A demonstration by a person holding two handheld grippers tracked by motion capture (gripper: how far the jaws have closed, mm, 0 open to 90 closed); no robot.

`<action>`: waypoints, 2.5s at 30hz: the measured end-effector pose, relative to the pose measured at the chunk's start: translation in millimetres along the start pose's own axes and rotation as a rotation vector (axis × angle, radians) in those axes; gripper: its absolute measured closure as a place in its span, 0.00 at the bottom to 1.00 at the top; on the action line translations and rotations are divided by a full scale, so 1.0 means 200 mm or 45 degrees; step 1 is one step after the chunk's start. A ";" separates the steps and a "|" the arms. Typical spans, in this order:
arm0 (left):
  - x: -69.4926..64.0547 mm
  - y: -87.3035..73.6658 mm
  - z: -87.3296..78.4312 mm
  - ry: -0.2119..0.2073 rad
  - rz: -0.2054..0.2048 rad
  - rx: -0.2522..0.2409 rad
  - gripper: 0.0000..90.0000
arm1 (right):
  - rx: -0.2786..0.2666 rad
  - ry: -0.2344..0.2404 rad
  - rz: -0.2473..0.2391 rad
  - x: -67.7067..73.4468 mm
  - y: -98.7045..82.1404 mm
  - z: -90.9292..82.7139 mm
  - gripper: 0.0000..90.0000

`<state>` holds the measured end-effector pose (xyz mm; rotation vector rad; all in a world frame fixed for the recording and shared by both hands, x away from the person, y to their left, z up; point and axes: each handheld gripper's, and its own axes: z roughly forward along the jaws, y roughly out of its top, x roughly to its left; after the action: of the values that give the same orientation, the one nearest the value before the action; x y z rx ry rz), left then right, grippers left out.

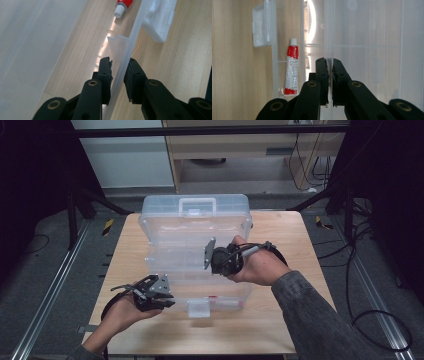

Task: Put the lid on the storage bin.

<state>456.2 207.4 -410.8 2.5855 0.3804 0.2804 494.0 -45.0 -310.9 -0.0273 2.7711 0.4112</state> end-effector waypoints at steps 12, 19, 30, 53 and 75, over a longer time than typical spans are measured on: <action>-0.02 -0.04 -0.26 -0.042 -0.091 -0.284 0.65 | -0.012 -0.002 0.011 0.00 -0.01 0.00 0.94; 0.08 -0.06 -0.45 -0.034 -0.225 -0.417 0.87 | -0.018 -0.009 0.012 0.00 -0.02 0.00 0.93; 0.31 -0.04 -0.60 0.036 -0.364 -0.466 1.00 | -0.020 -0.017 0.005 0.01 -0.02 0.00 0.92; 0.54 0.10 -0.64 0.095 -0.479 -0.467 1.00 | -0.022 -0.021 -0.004 0.04 -0.02 0.01 0.90; 0.53 0.04 -0.63 0.105 -0.533 -0.484 1.00 | -0.054 -0.019 0.008 0.10 -0.05 0.03 0.83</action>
<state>524.8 292.0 -287.1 2.0692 0.7998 0.2777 477.2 -51.8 -324.8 -0.0260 2.7478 0.4701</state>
